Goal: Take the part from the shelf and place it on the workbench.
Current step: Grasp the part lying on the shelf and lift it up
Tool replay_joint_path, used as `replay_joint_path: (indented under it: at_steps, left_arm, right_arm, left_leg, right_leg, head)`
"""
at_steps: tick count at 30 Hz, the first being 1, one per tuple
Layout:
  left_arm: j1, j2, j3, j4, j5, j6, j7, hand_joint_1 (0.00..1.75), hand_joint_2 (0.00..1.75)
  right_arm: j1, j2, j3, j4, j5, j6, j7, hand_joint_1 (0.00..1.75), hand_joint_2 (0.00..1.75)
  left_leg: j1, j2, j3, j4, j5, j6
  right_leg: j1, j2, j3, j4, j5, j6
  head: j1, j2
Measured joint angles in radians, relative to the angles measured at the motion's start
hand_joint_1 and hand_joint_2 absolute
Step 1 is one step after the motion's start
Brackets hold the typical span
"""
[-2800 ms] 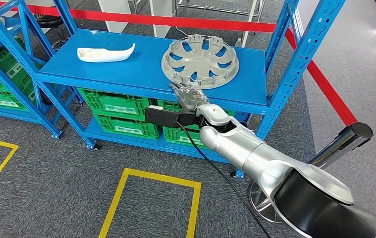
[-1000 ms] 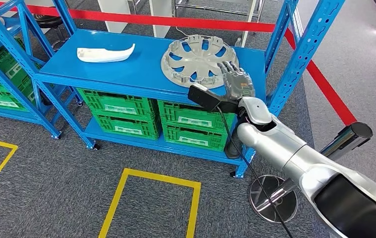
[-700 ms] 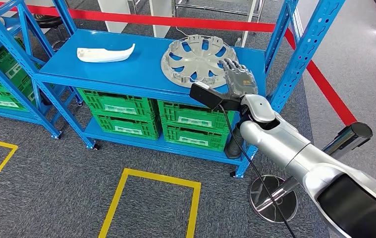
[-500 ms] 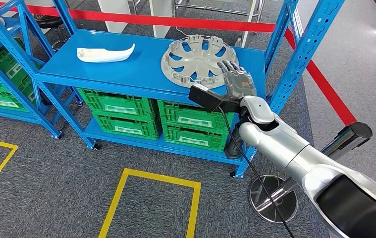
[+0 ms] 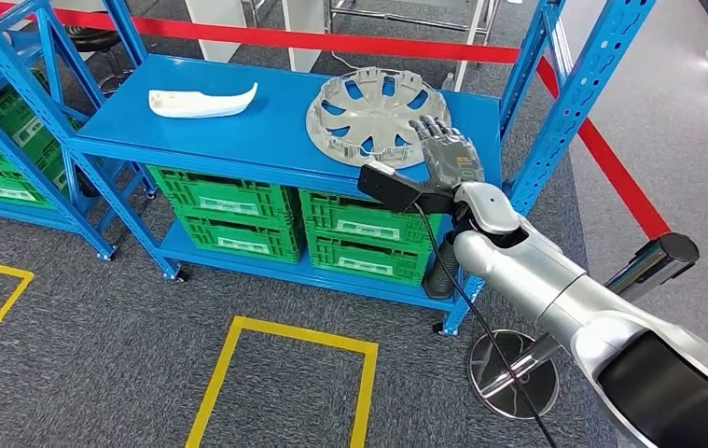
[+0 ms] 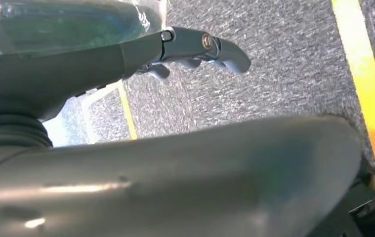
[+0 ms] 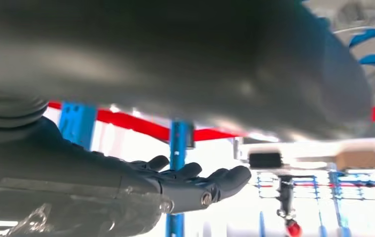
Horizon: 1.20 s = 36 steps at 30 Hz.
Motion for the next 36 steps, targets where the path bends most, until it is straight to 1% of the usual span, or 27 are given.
replay_joint_path:
  at_steps: [2, 3, 4, 6, 7, 8, 9, 11, 13, 14, 15, 17, 18, 19, 20, 22, 23, 24, 26, 27, 29, 30, 32, 33, 34, 35, 36]
  left_arm:
    - [0.0, -0.001, 0.0, 0.0, -0.001, -0.001, 0.0, 0.0, 0.0]
    - [0.001, -0.002, 0.0, 0.0, -0.002, -0.002, 0.0, 0.0, 0.0]
    - [0.002, -0.003, 0.0, 0.0, -0.002, -0.002, -0.001, 0.0, 0.0]
    - [0.003, -0.003, 0.0, 0.0, -0.003, -0.002, -0.001, 0.0, 0.0]
    - [0.003, -0.002, 0.0, 0.0, -0.003, -0.002, -0.001, 0.0, 0.0]
    - [0.001, -0.002, 0.0, 0.0, -0.004, -0.002, -0.001, 0.0, 0.0]
    - [0.0, -0.002, 0.0, 0.0, -0.004, -0.001, -0.001, 0.0, 0.0]
    - [-0.002, -0.004, 0.0, 0.0, -0.005, -0.001, 0.0, 0.0, 0.0]
    - [-0.004, -0.004, 0.0, 0.0, -0.005, -0.001, 0.0, 0.0, 0.0]
    - [-0.007, -0.004, 0.0, 0.0, -0.005, 0.0, 0.0, 0.0, 0.0]
    - [-0.009, -0.005, 0.0, 0.0, -0.005, -0.001, 0.0, 0.0, 0.0]
    - [-0.008, -0.005, 0.0, 0.0, -0.005, -0.002, 0.0, 0.0, 0.0]
    - [-0.004, -0.006, 0.0, 0.0, -0.005, -0.004, 0.0, 0.0, 0.0]
    - [0.001, -0.007, 0.0, 0.0, -0.005, -0.004, 0.0, 0.0, 0.0]
    - [0.005, -0.007, 0.0, 0.0, -0.004, -0.005, 0.001, 0.0, 0.0]
    - [0.008, -0.007, 0.0, 0.0, -0.002, -0.005, 0.001, 0.0, 0.0]
    - [0.009, -0.007, 0.0, 0.0, -0.001, -0.005, 0.0, 0.0, 0.0]
    - [0.011, -0.007, 0.0, 0.0, 0.0, -0.004, 0.0, 0.0, 0.0]
    - [0.018, -0.007, 0.0, 0.001, 0.002, -0.002, 0.0, 0.0, 0.0]
    - [0.019, -0.007, 0.0, 0.001, 0.002, -0.001, 0.0, 0.0, 0.0]
    - [0.012, -0.007, 0.0, 0.001, 0.003, 0.003, -0.001, 0.0, 0.0]
    - [0.007, -0.008, 0.001, 0.001, 0.003, 0.004, -0.002, 0.0, 0.0]
    - [0.004, -0.012, 0.001, 0.0, 0.003, 0.004, -0.005, 0.0, 0.0]
    - [0.008, -0.014, 0.001, 0.0, 0.002, 0.004, -0.006, 0.0, 0.0]
    - [0.014, -0.014, 0.001, 0.0, 0.002, 0.005, -0.007, 0.0, 0.0]
    - [0.018, -0.014, 0.001, 0.0, 0.002, 0.006, -0.007, 0.0, 0.0]
    - [0.02, -0.014, 0.0, 0.0, 0.002, 0.006, -0.007, 0.0, 0.0]
  right_arm:
    - [0.009, 0.002, 0.002, 0.001, 0.0, 0.004, -0.012, 0.0, 0.0]
    - [0.016, 0.002, 0.004, 0.002, 0.0, 0.005, -0.017, 0.0, 0.0]
    - [0.022, 0.003, 0.005, 0.004, 0.0, 0.005, -0.021, 0.0, 0.0]
    - [0.029, 0.005, 0.005, 0.006, 0.0, 0.006, -0.028, 0.0, 0.0]
    - [0.03, 0.007, 0.006, 0.008, 0.0, 0.006, -0.03, 0.0, 0.0]
    - [0.03, 0.009, 0.007, 0.009, 0.0, 0.007, -0.032, 0.0, 0.0]
    - [0.033, 0.011, 0.007, 0.01, 0.0, 0.008, -0.033, 0.0, 0.0]
    - [0.037, 0.014, 0.008, 0.011, 0.0, 0.009, -0.04, 0.0, 0.0]
    - [0.037, 0.018, 0.006, 0.013, 0.0, 0.009, -0.047, 0.0, 0.0]
    - [0.035, 0.02, 0.006, 0.014, 0.0, 0.009, -0.051, 0.0, 0.0]
    - [0.037, 0.023, 0.007, 0.016, 0.0, 0.01, -0.053, 0.0, 0.0]
    - [0.048, 0.027, 0.011, 0.021, 0.0, 0.014, -0.057, 0.0, 0.0]
    - [0.056, 0.029, 0.014, 0.024, 0.0, 0.016, -0.058, 0.0, 0.0]
    - [0.064, 0.03, 0.016, 0.027, 0.0, 0.016, -0.058, 0.0, 0.0]
    - [0.069, 0.032, 0.017, 0.03, 0.0, 0.017, -0.059, 0.0, 0.0]
    - [0.075, 0.036, 0.02, 0.036, 0.0, 0.017, -0.062, 0.0, 0.0]
    - [0.079, 0.038, 0.021, 0.039, 0.0, 0.017, -0.064, 0.0, 0.0]
    - [0.084, 0.04, 0.024, 0.042, 0.0, 0.018, -0.067, 0.0, 0.0]
    - [0.093, 0.044, 0.028, 0.046, 0.0, 0.017, -0.072, 0.0, 0.0]
    - [0.093, 0.045, 0.029, 0.047, 0.0, 0.017, -0.073, 0.0, 0.0]
    - [0.081, 0.046, 0.026, 0.049, 0.0, 0.014, -0.075, 0.0, 0.0]
    - [0.075, 0.046, 0.025, 0.05, 0.0, 0.013, -0.076, 0.0, 0.0]
    - [0.082, 0.046, 0.028, 0.054, 0.0, 0.011, -0.078, 0.0, 0.0]
    - [0.096, 0.047, 0.03, 0.057, 0.0, 0.01, -0.08, 0.0, 0.0]
    - [0.109, 0.047, 0.032, 0.061, 0.0, 0.008, -0.082, 0.0, 0.0]
    - [0.118, 0.047, 0.033, 0.064, 0.0, 0.006, -0.085, 0.0, 0.0]
    - [0.121, 0.047, 0.033, 0.067, 0.0, 0.003, -0.087, 0.0, 0.0]
  left_leg:
    - [0.005, 0.001, 0.008, -0.002, -0.006, -0.002]
    - [0.008, 0.0, 0.015, -0.002, -0.012, -0.006]
    - [0.012, -0.002, 0.024, -0.001, -0.021, -0.011]
    - [0.023, -0.005, 0.048, 0.004, -0.045, -0.027]
    - [0.026, -0.006, 0.056, 0.007, -0.059, -0.037]
    - [0.028, -0.007, 0.06, 0.011, -0.071, -0.046]
    - [0.028, -0.007, 0.061, 0.012, -0.08, -0.055]
    - [0.028, -0.007, 0.068, 0.006, -0.091, -0.069]
    - [0.029, -0.004, 0.074, 0.017, -0.105, -0.079]
    - [0.03, -0.001, 0.055, 0.056, -0.118, -0.082]
    - [0.03, 0.001, 0.015, 0.123, -0.134, -0.084]
    - [0.027, 0.002, -0.103, 0.285, -0.16, -0.087]
    - [0.024, 0.002, -0.155, 0.336, -0.152, -0.085]
    - [0.02, 0.002, -0.192, 0.345, -0.118, -0.078]
    - [0.013, 0.002, -0.212, 0.314, -0.059, -0.068]
    - [-0.004, 0.001, -0.213, 0.202, 0.066, -0.036]
    - [-0.011, 0.001, -0.206, 0.161, 0.106, -0.021]
    - [-0.017, 0.001, -0.199, 0.141, 0.124, -0.01]
    - [-0.023, 0.0, -0.19, 0.136, 0.13, -0.001]
    - [-0.019, 0.0, -0.18, 0.123, 0.129, 0.003]
    - [-0.01, 0.001, -0.139, 0.065, 0.106, 0.004]
    - [-0.004, 0.001, -0.116, 0.034, 0.092, 0.003]
    - [-0.003, 0.0, -0.089, 0.01, 0.068, 0.002]
    - [-0.002, -0.001, -0.078, 0.01, 0.06, 0.001]
    - [-0.002, -0.002, -0.067, 0.011, 0.05, 0.0]
    - [-0.001, -0.003, -0.056, 0.015, 0.039, -0.003]
    - [0.0, -0.004, -0.046, 0.021, 0.028, -0.007]
  right_leg:
    - [-0.007, 0.0, -0.071, 0.125, -0.036, 0.009]
    - [-0.011, -0.001, -0.095, 0.159, -0.033, 0.014]
    - [-0.015, -0.001, -0.101, 0.156, -0.011, 0.02]
    - [-0.023, -0.002, -0.062, 0.053, 0.066, 0.033]
    - [-0.023, -0.003, -0.039, 0.004, 0.09, 0.038]
    - [-0.022, -0.002, -0.019, -0.035, 0.092, 0.036]
    - [-0.019, -0.001, -0.011, -0.046, 0.076, 0.028]
    - [-0.015, 0.002, -0.004, -0.046, 0.04, -0.001]
    - [-0.016, 0.004, 0.007, -0.041, 0.019, -0.019]
    - [-0.017, 0.004, 0.019, -0.044, 0.01, -0.026]
    - [-0.018, 0.003, 0.032, -0.049, 0.001, -0.03]
    - [-0.015, 0.0, 0.062, -0.058, -0.017, -0.034]
    - [-0.013, 0.0, 0.078, -0.062, -0.027, -0.035]
    - [-0.012, 0.0, 0.094, -0.064, -0.038, -0.036]
    - [-0.011, 0.001, 0.111, -0.067, -0.049, -0.036]
    - [-0.008, 0.003, 0.145, -0.078, -0.068, -0.033]
    - [-0.008, 0.004, 0.159, -0.086, -0.071, -0.028]
    - [-0.009, 0.004, 0.171, -0.095, -0.073, -0.023]
    - [-0.012, 0.003, 0.188, -0.116, -0.073, -0.011]
    - [-0.011, 0.003, 0.196, -0.126, -0.078, -0.007]
    - [-0.006, 0.002, 0.189, -0.108, -0.1, -0.003]
    - [-0.004, 0.002, 0.165, -0.064, -0.122, -0.004]
    - [-0.001, 0.001, 0.087, 0.073, -0.165, -0.007]
    - [-0.001, 0.002, 0.054, 0.125, -0.168, -0.007]
    - [-0.002, 0.001, 0.032, 0.146, -0.147, -0.004]
    - [-0.003, 0.001, 0.024, 0.126, -0.103, -0.001]
    - [-0.006, 0.0, 0.03, 0.071, -0.045, 0.004]
  head:
    - [0.0, 0.0]
    - [0.0, 0.0]
    - [0.0, 0.0]
    - [0.0, 0.0]
    - [0.001, 0.0]
    - [0.004, 0.0]
    - [0.002, 0.0]
    - [-0.001, 0.0]
    - [-0.007, 0.0]
    - [-0.009, 0.0]
    - [-0.012, 0.0]
    - [-0.014, 0.0]
    - [-0.014, 0.0]
    - [-0.015, 0.0]
    - [-0.015, 0.0]
    - [-0.015, 0.0]
    - [-0.013, 0.0]
    - [-0.013, 0.0]
    - [-0.013, 0.0]
    - [-0.014, 0.0]
    - [-0.012, 0.0]
    - [-0.008, 0.0]
    - [-0.002, 0.0]
    - [0.0, 0.0]
    - [0.001, 0.0]
    - [0.002, 0.0]
    - [0.002, 0.0]
